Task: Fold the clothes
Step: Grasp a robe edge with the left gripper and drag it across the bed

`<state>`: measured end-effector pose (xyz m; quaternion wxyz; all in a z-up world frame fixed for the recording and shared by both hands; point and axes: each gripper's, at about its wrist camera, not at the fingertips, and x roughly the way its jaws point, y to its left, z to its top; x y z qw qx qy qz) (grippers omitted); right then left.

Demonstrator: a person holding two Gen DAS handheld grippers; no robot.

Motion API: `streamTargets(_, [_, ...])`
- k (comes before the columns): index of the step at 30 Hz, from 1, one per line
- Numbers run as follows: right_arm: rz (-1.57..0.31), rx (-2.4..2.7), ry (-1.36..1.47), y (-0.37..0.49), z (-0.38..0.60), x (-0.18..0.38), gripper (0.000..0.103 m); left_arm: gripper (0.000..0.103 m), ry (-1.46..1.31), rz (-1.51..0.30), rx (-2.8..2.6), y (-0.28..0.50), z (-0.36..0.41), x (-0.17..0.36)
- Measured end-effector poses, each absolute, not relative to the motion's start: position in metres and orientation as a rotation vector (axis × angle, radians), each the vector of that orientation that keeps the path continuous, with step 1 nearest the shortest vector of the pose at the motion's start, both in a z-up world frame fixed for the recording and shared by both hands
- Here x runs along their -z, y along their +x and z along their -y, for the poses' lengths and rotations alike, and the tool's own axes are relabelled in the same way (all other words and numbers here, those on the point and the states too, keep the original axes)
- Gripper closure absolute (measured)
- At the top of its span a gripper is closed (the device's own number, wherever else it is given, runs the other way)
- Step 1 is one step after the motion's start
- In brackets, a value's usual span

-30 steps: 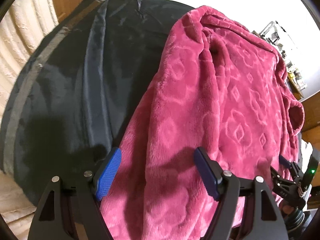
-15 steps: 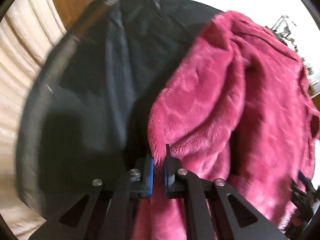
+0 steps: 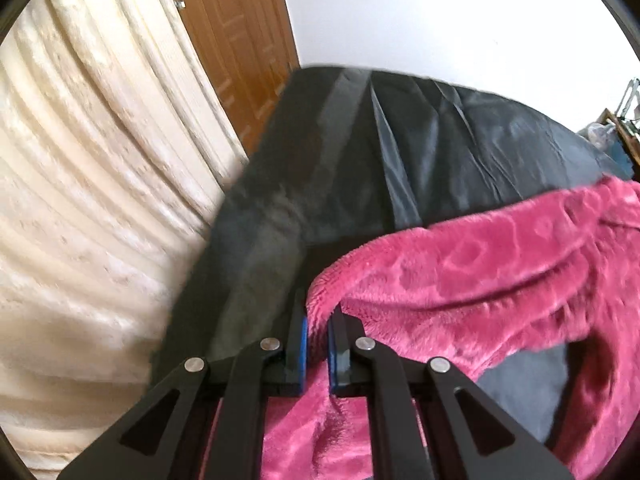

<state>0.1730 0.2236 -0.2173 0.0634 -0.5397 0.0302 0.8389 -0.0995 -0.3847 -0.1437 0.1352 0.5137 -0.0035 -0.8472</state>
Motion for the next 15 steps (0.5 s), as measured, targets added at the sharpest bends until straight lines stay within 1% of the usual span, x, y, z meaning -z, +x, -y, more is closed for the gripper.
streamTargets(3, [-0.095, -2.525, -1.634, 0.169, -0.222, 0.218, 0.012, 0.091, 1.465, 0.058, 2.417, -0.119, 0.386, 0.145])
streamTargets(5, [-0.098, -2.520, -1.635, 0.166, -0.221, 0.218, 0.012, 0.091, 1.483, 0.077, 2.393, -0.127, 0.395, 0.149])
streamTargets(9, [-0.101, -2.521, -1.628, 0.160, -0.218, 0.219, 0.012, 0.090, 1.508, 0.124, 2.385, -0.131, 0.377, 0.159])
streamTargets(10, [-0.101, -2.523, -1.624, 0.157, -0.216, 0.220, 0.012, 0.090, 1.517, 0.105, 2.382, -0.128, 0.376, 0.159])
streamTargets(12, [-0.101, -2.528, -1.616, 0.155, -0.214, 0.221, 0.012, 0.086, 1.536, 0.065, 2.373, -0.123, 0.375, 0.157])
streamTargets(15, [-0.102, -2.535, -1.602, 0.152, -0.212, 0.221, 0.012, 0.086, 1.553, 0.002, 2.378, -0.110, 0.373, 0.152])
